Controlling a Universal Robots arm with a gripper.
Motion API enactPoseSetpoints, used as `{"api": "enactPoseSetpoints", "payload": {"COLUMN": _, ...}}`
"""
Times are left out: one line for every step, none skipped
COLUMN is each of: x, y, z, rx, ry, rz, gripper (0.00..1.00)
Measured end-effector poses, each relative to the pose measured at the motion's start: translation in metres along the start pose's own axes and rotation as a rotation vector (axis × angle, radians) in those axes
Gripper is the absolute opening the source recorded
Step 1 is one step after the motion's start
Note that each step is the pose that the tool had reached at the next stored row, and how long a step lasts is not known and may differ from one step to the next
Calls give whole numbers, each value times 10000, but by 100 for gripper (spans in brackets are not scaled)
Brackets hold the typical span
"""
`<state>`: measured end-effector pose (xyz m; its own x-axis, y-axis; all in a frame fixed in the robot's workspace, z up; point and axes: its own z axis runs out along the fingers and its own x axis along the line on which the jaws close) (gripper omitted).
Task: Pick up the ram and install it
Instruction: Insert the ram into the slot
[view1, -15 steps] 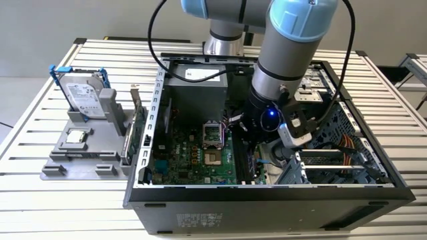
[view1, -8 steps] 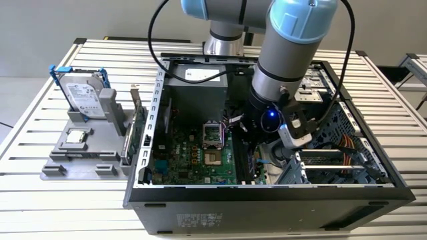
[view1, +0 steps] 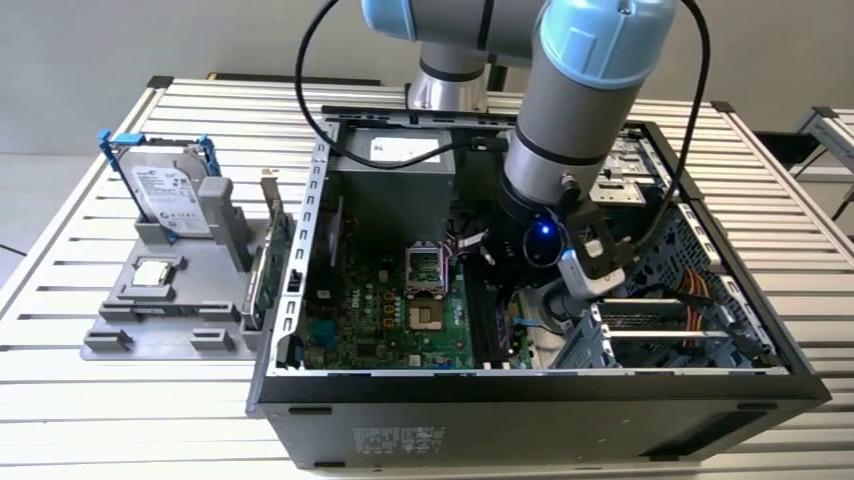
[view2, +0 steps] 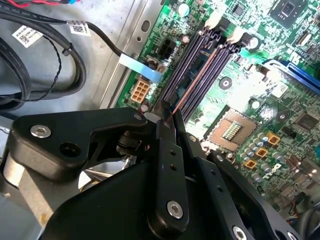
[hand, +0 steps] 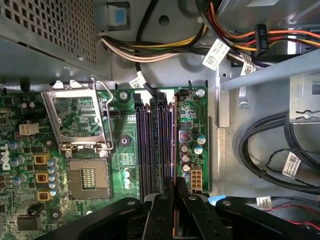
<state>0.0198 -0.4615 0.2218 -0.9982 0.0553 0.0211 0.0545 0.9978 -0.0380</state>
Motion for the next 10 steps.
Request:
{"api": "enactPoseSetpoints", "payload": {"x": 0, "y": -2, "z": 0, "rx": -1, "ry": 0, "rz": 0, "gripper": 0}}
{"api": "enactPoseSetpoints", "payload": {"x": -2, "y": -9, "z": 0, "rx": 0, "ry": 0, "rz": -1, "gripper": 0}}
{"api": "enactPoseSetpoints", "payload": {"x": -5, "y": -16, "z": 1, "rx": 0, "ry": 2, "rz": -2, "gripper": 0}}
{"api": "enactPoseSetpoints", "payload": {"x": -4, "y": -24, "z": 1, "rx": 0, "ry": 5, "rz": -1, "gripper": 0}}
{"api": "enactPoseSetpoints", "payload": {"x": -4, "y": -31, "z": 1, "rx": -1, "ry": 7, "rz": 0, "gripper": 0}}
{"api": "enactPoseSetpoints", "payload": {"x": -5, "y": -38, "z": 2, "rx": -1, "ry": 8, "rz": 0, "gripper": 0}}
{"api": "enactPoseSetpoints", "payload": {"x": -5, "y": -41, "z": 2, "rx": 0, "ry": 8, "rz": 1, "gripper": 0}}
{"api": "enactPoseSetpoints", "payload": {"x": -4, "y": -42, "z": 2, "rx": 0, "ry": 8, "rz": 0, "gripper": 0}}
{"api": "enactPoseSetpoints", "payload": {"x": -4, "y": -43, "z": 1, "rx": 0, "ry": 8, "rz": 0, "gripper": 0}}
{"api": "enactPoseSetpoints", "payload": {"x": -4, "y": -43, "z": 2, "rx": -1, "ry": 8, "rz": -1, "gripper": 0}}
